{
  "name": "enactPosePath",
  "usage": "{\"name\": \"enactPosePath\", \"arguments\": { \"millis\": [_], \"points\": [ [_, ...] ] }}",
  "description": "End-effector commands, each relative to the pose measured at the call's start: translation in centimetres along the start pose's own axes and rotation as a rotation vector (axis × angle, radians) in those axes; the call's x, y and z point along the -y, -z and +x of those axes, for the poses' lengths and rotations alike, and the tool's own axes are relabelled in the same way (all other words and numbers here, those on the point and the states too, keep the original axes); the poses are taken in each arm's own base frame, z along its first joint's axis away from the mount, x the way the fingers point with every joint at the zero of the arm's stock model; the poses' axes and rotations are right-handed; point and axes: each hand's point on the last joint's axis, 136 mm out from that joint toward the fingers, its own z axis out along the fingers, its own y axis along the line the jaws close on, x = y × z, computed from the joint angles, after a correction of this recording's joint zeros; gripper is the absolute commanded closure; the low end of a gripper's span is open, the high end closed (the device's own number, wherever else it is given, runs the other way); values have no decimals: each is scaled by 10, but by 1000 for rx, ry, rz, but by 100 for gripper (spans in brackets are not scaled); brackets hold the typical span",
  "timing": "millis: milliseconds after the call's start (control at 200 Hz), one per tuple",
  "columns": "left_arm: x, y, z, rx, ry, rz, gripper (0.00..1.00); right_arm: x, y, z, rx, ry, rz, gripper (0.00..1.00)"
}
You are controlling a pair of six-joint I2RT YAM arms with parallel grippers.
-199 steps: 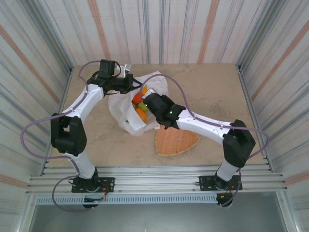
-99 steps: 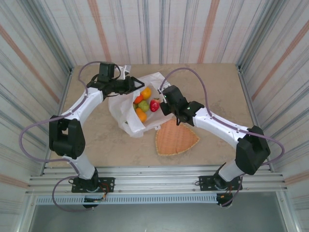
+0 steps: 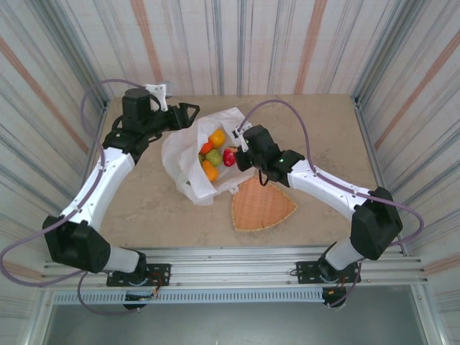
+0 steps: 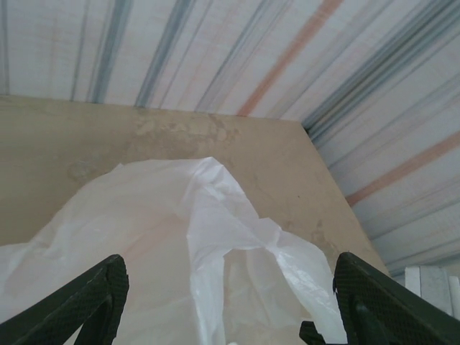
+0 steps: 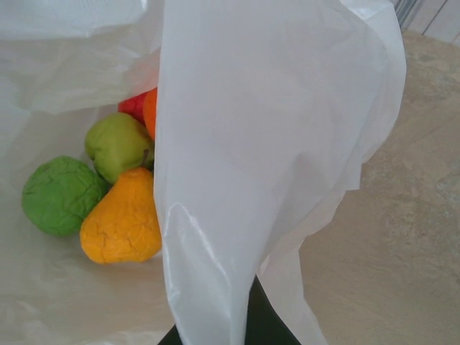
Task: Place the fruits into the plastic bag
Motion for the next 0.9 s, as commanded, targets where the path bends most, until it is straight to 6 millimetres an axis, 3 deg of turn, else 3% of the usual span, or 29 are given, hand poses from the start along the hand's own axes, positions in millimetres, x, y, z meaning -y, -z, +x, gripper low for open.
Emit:
{"name": "enactPosePath", "arguments": {
  "millis": [0,100,271,536,711,897],
  "points": [
    [-13,13,30,-90,87,-93,22,1,0,-5,15,-39,-20,100],
    [6,26,61,-179,121,-33,23,3,-1,-6,13,-42,-23,100],
    [41,59,106,-269,21,-34,24,9,-3,-4,7,-56,-15,100],
    [69,96,170,-386,-23,79,25,15,-3,-1,11,-92,-15,100],
    [79,105,197,-429,-31,127,25,15,-3,-2,19,-101,-17,100],
    [73,95,215,-453,-45,101,25,17,3,-2,27,-104,-10,100]
  ]
}}
